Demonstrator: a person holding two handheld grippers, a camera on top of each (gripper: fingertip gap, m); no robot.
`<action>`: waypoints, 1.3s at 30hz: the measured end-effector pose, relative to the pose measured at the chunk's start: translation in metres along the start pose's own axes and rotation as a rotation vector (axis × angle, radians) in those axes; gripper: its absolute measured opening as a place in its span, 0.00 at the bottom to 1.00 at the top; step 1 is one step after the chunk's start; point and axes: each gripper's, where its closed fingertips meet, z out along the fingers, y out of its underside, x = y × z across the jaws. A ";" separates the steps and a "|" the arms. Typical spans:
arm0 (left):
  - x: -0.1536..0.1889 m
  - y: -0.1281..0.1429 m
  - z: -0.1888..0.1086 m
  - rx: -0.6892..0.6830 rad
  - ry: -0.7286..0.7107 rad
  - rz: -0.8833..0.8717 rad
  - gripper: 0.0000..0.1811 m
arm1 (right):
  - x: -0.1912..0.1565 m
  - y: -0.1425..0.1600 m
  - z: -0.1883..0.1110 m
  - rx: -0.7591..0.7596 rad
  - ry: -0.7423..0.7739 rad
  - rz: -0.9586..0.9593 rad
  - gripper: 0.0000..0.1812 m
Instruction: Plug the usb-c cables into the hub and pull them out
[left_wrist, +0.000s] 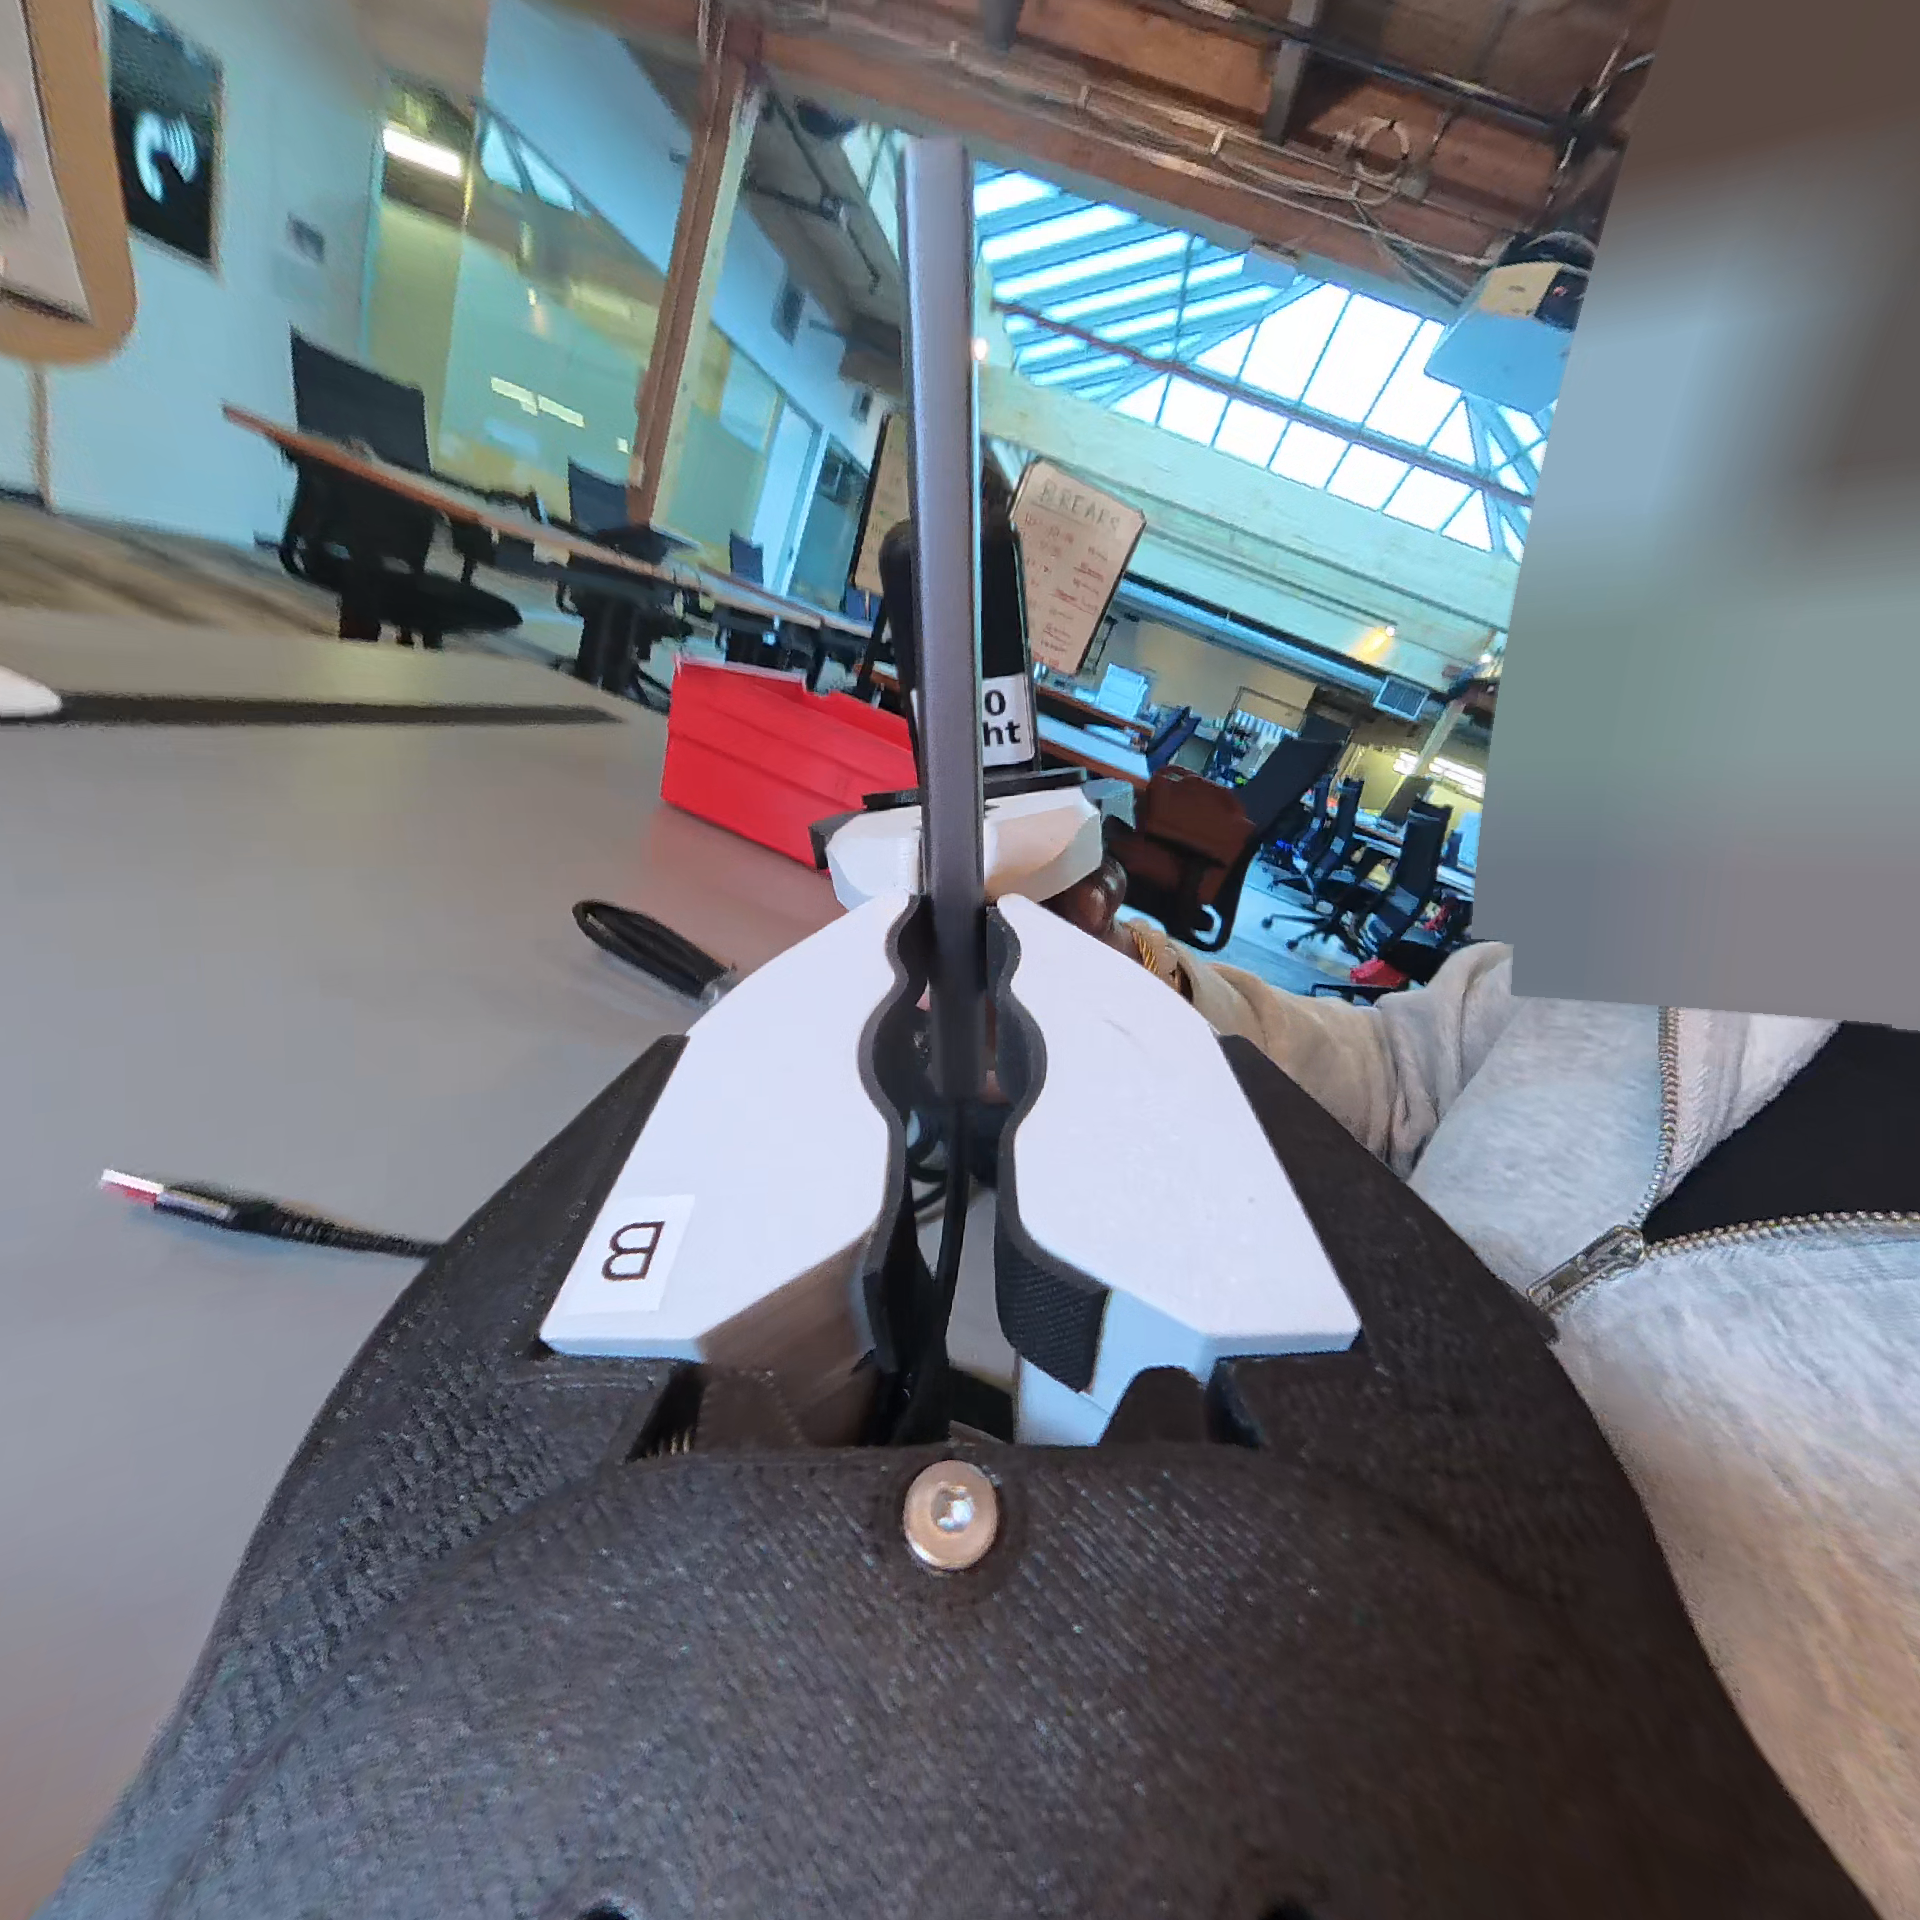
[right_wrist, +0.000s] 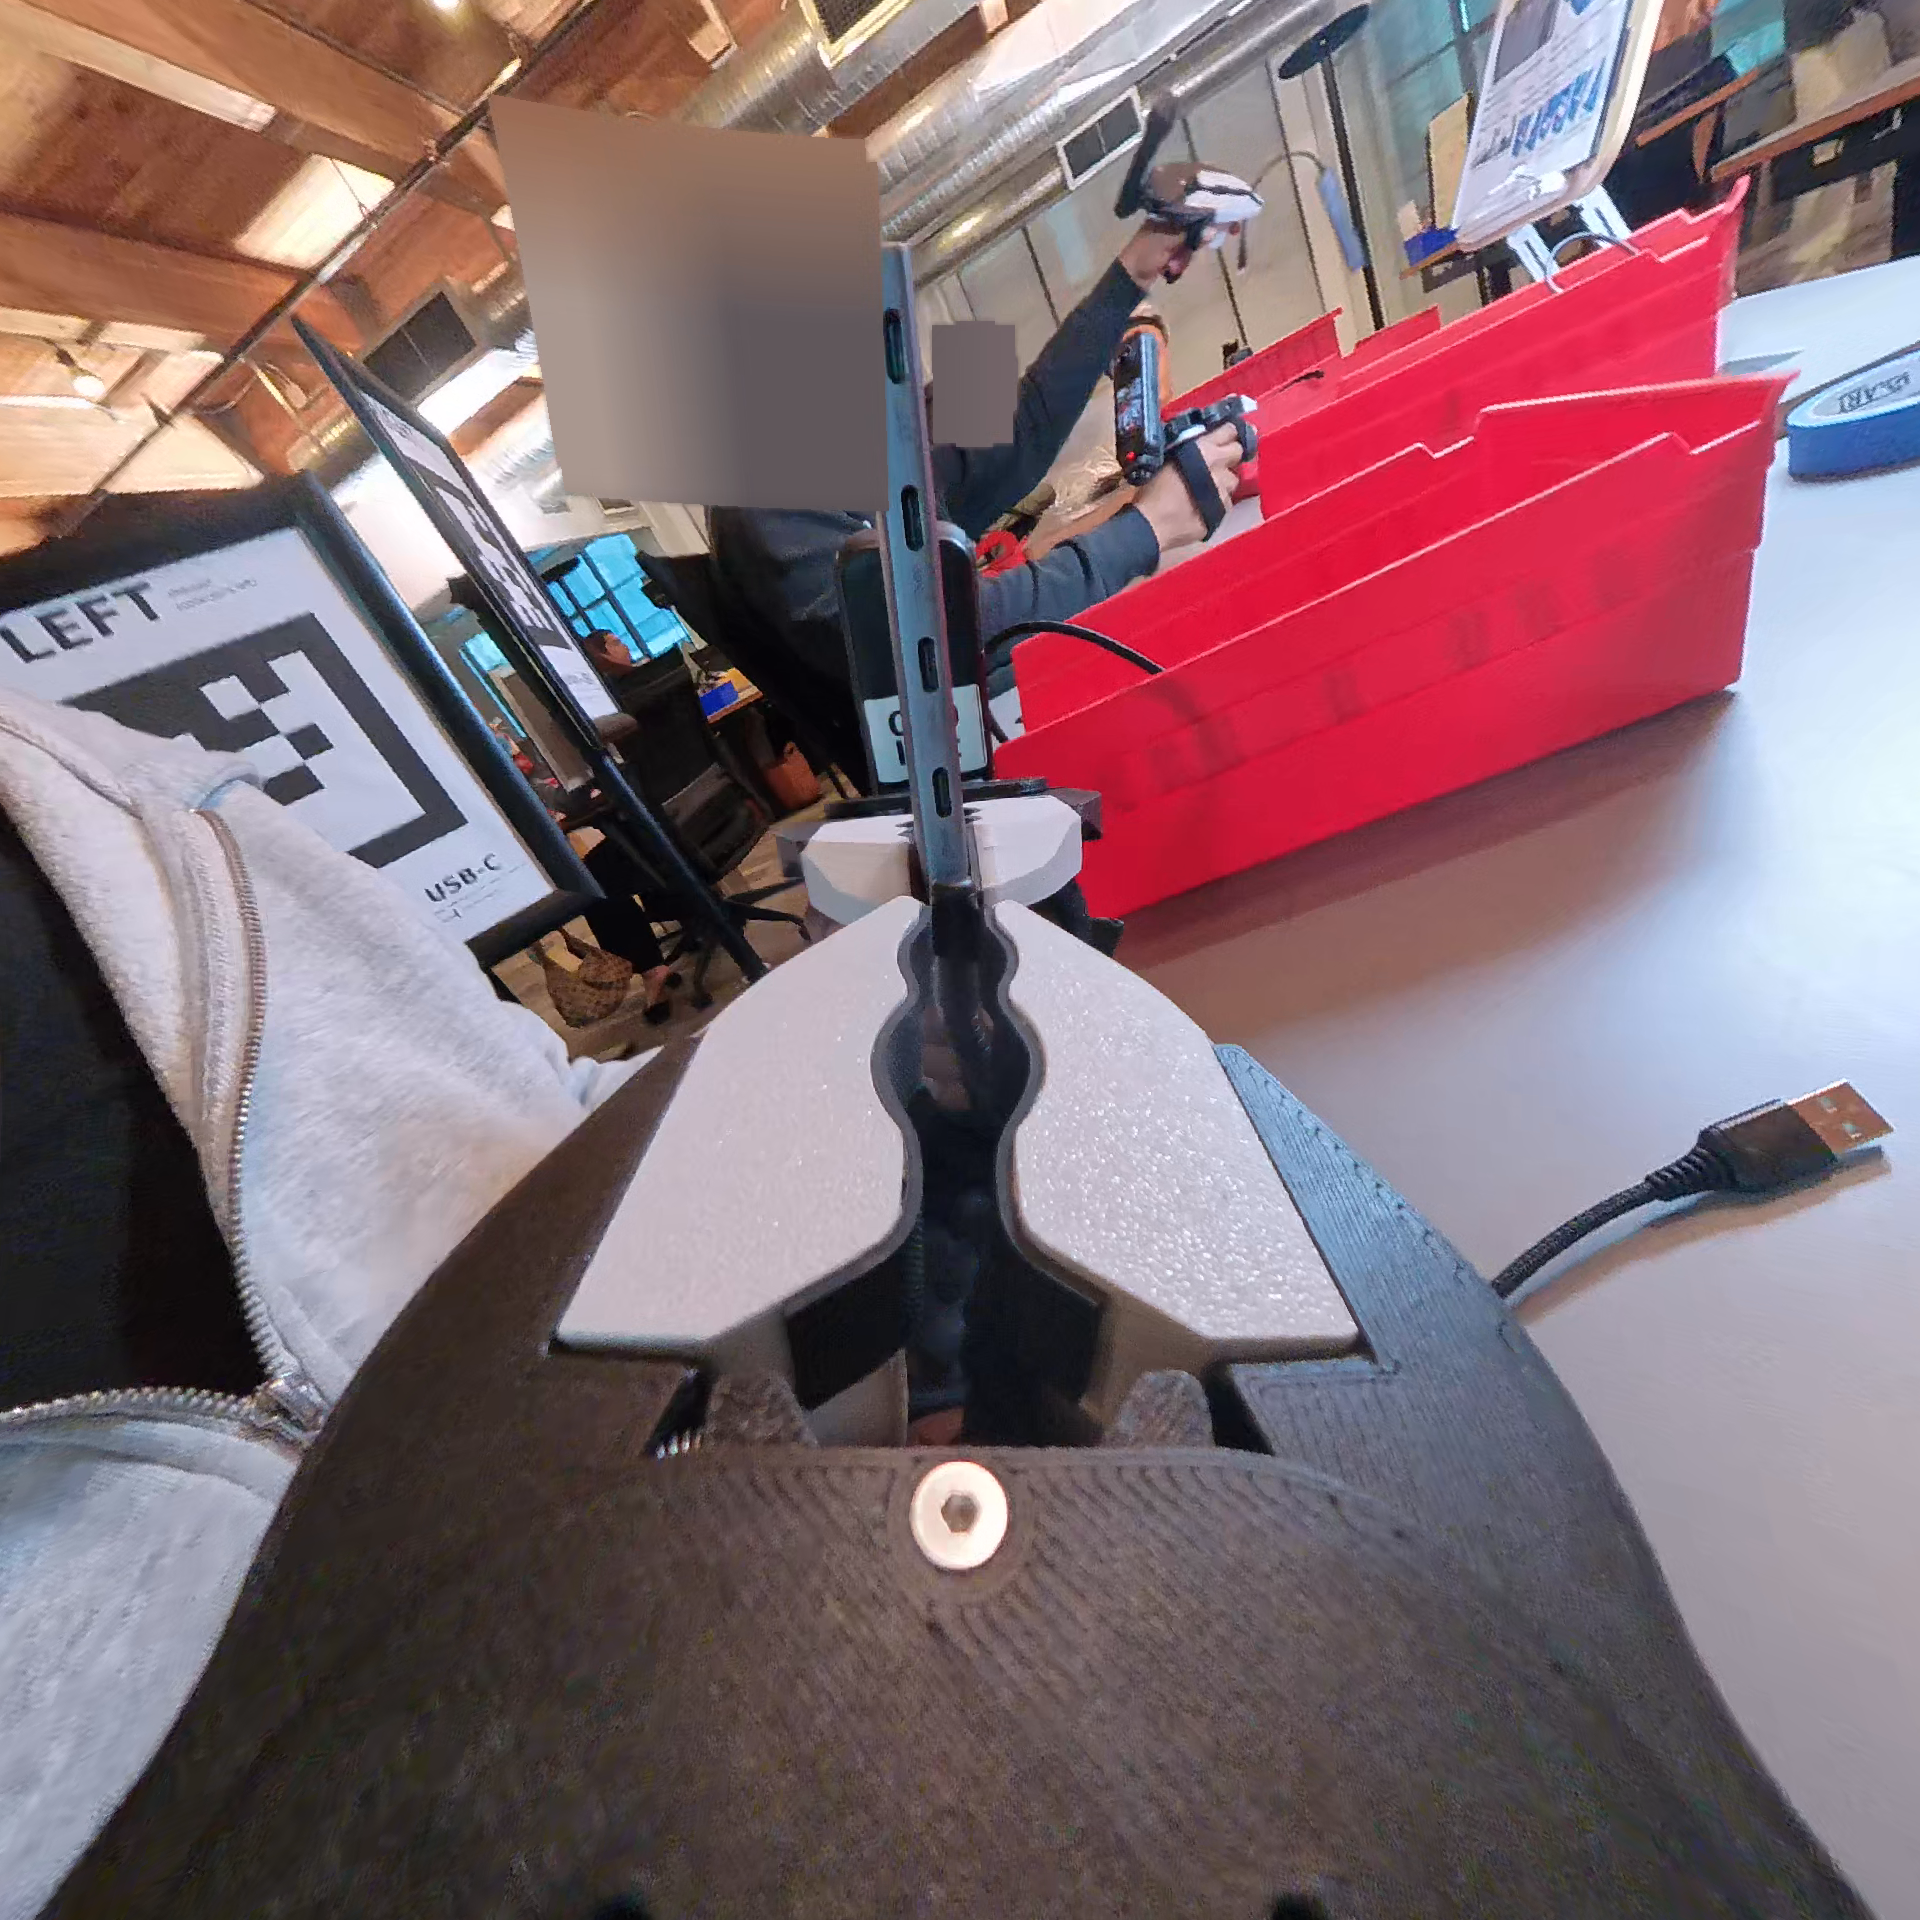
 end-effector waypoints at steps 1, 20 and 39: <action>0.000 -0.001 0.000 0.007 0.001 -0.008 0.05 | 0.001 0.000 0.000 -0.010 0.013 -0.017 0.04; -0.010 -0.003 -0.007 0.005 -0.087 0.092 0.05 | -0.005 -0.053 -0.105 0.179 0.221 -0.074 0.04; -0.001 0.011 0.006 -0.060 -0.061 0.115 0.05 | 0.088 -0.012 -0.161 -0.336 0.970 -0.130 0.48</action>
